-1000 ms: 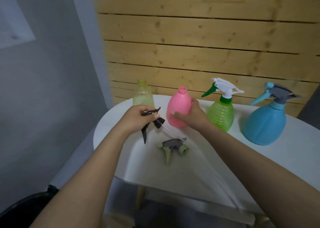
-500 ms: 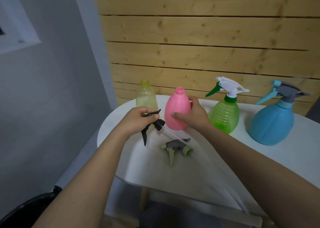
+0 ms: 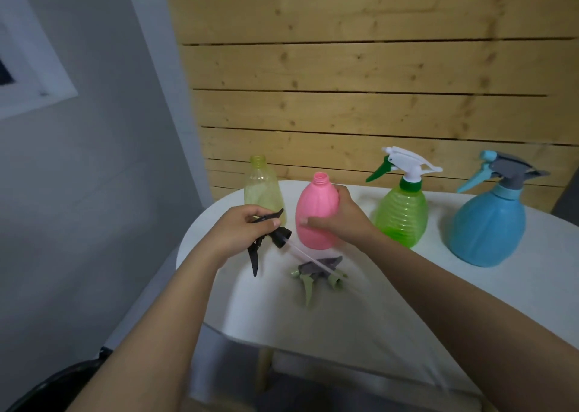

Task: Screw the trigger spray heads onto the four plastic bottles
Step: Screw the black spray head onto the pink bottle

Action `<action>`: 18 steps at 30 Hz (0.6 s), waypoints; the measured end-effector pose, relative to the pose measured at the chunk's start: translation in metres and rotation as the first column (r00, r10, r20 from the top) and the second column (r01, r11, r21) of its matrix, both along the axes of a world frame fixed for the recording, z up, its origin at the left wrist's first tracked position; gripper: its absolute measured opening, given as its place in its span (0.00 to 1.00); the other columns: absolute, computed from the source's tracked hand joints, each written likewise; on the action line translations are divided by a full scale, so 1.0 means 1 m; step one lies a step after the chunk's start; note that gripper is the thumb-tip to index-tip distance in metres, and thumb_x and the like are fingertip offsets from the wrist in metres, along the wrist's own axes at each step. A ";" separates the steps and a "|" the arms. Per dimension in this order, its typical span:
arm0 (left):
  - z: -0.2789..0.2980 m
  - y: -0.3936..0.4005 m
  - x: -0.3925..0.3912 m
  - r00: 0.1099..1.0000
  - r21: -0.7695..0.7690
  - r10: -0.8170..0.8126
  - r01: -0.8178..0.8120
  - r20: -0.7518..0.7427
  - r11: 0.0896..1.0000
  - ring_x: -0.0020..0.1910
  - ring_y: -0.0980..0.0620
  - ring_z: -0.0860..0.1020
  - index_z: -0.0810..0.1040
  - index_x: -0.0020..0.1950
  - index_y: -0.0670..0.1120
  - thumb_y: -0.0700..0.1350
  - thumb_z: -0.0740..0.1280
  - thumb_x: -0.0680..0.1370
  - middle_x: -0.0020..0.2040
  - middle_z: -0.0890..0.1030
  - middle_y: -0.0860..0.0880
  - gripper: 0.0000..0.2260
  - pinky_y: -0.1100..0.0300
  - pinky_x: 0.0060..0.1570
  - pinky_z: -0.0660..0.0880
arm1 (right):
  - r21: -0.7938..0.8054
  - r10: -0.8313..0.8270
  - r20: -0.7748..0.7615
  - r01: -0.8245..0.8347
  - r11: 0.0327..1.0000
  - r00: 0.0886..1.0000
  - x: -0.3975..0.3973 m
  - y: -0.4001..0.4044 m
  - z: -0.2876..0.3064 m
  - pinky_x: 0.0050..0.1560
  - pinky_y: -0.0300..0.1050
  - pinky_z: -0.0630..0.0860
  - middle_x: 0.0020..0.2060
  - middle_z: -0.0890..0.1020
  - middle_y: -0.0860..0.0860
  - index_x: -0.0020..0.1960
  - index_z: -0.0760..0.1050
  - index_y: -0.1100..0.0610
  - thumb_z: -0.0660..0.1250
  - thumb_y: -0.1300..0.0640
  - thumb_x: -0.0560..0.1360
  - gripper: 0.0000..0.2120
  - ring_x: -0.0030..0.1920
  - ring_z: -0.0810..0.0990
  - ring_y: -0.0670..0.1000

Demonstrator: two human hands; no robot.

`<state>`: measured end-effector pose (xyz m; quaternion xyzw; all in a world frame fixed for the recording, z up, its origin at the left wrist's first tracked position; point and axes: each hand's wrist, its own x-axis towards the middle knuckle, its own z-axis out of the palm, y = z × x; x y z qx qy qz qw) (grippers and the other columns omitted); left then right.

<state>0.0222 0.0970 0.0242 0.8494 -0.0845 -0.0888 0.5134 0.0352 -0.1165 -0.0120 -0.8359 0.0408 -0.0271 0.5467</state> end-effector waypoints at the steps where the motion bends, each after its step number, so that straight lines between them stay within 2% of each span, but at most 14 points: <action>1: -0.001 0.002 0.000 1.000 0.008 0.002 -0.002 -0.003 1.000 0.33 0.53 0.75 0.82 0.49 0.47 0.48 0.70 0.74 0.44 0.83 0.42 0.07 0.72 0.28 0.69 | -0.007 -0.004 -0.002 0.004 1.000 1.000 0.002 0.002 -0.001 0.46 0.48 0.74 0.57 0.70 0.49 0.70 0.57 0.52 0.78 0.50 0.62 0.44 0.53 0.73 0.54; 5: -0.002 0.004 0.003 1.000 0.011 0.009 -0.009 -0.005 1.000 0.32 0.54 0.75 0.82 0.49 0.48 0.48 0.70 0.74 0.40 0.81 0.42 0.07 0.71 0.29 0.70 | -0.050 -0.010 0.027 0.012 0.999 1.000 0.000 0.002 0.003 0.47 0.51 0.76 0.56 0.71 0.50 0.70 0.59 0.53 0.78 0.49 0.62 0.43 0.53 0.74 0.55; 8: -0.001 0.003 0.003 1.000 -0.023 0.017 -0.017 0.002 1.000 0.29 0.58 0.76 0.82 0.47 0.52 0.50 0.71 0.73 0.37 0.80 0.47 0.05 0.72 0.28 0.70 | -0.039 -0.002 0.055 0.005 0.999 0.998 -0.014 -0.007 0.014 0.42 0.45 0.76 0.55 0.74 0.49 0.69 0.62 0.50 0.78 0.48 0.62 0.41 0.51 0.76 0.53; 13: 0.003 -0.006 0.000 0.999 -0.058 -0.034 0.032 -0.042 0.998 0.33 0.53 0.74 0.84 0.41 0.53 0.53 0.75 0.67 0.29 0.80 0.57 0.07 0.63 0.35 0.71 | -0.068 0.041 0.054 -0.037 0.997 0.998 -0.057 -0.042 0.044 0.39 0.40 0.76 0.50 0.76 0.41 0.63 0.66 0.42 0.79 0.48 0.60 0.36 0.47 0.77 0.44; 15: 0.005 -0.015 -0.001 0.998 -0.046 -0.040 0.037 -0.055 0.998 0.34 0.52 0.75 0.83 0.40 0.52 0.53 0.76 0.67 0.32 0.80 0.54 0.07 0.62 0.36 0.71 | -0.082 0.047 0.024 -0.045 0.996 0.999 -0.078 -0.062 0.053 0.37 0.39 0.76 0.50 0.76 0.39 0.61 0.65 0.38 0.79 0.46 0.59 0.36 0.47 0.77 0.42; 18: 0.004 -0.028 -0.003 0.997 -0.071 -0.029 0.024 -0.070 0.997 0.38 0.49 0.75 0.82 0.42 0.49 0.53 0.73 0.69 0.37 0.78 0.48 0.09 0.59 0.40 0.71 | -0.188 0.040 -0.050 -0.049 0.981 0.998 -0.107 -0.090 0.058 0.43 0.46 0.78 0.53 0.77 0.43 0.65 0.64 0.37 0.77 0.45 0.58 0.38 0.51 0.78 0.49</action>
